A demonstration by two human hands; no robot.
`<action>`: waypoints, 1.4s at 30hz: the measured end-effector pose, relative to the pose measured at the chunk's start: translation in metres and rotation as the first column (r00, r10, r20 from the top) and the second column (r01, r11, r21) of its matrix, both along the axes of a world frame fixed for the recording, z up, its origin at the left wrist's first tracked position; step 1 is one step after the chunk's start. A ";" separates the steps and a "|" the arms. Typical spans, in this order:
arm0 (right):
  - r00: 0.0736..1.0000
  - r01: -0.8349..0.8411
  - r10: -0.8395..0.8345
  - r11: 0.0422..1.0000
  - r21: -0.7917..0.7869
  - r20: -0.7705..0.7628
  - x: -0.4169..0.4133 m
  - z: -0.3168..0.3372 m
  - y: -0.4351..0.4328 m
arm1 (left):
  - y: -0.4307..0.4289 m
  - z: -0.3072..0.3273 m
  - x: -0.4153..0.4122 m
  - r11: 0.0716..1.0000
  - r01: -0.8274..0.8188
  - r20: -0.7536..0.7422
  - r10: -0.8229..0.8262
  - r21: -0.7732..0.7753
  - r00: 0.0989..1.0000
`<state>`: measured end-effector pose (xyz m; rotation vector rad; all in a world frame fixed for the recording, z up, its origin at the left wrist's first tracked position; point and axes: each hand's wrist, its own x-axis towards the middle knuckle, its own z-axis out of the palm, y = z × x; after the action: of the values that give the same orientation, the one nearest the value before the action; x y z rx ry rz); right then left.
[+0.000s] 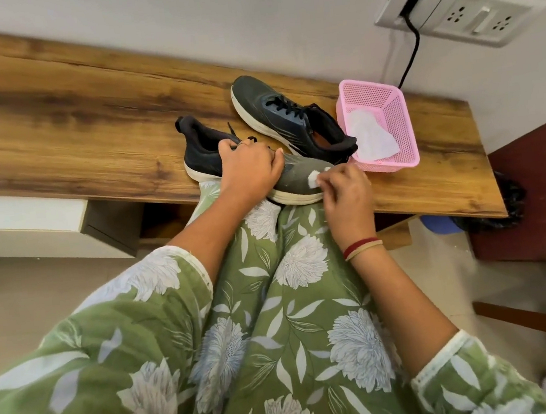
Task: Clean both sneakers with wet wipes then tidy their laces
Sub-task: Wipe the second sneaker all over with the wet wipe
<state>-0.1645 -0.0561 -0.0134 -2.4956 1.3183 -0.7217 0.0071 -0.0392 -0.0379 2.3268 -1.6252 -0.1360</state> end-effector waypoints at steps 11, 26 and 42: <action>0.992 -0.103 0.101 0.995 -0.010 -0.080 0.001 0.002 0.001 | -0.001 -0.001 0.000 1.000 0.010 0.004 -0.010 0.000 1.000; 0.975 -0.184 0.182 0.983 -0.003 -0.129 -0.002 0.006 -0.001 | -0.001 0.000 0.000 1.000 0.005 0.017 -0.005 0.014 1.000; 0.997 -0.073 0.074 0.994 0.077 -0.006 0.004 0.001 0.008 | -0.002 -0.001 0.000 1.000 -0.002 0.011 0.002 -0.005 1.000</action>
<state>-0.1607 -0.0482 -0.0123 -2.4749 1.2261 -0.6325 0.0070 -0.0408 -0.0392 2.3294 -1.6265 -0.1194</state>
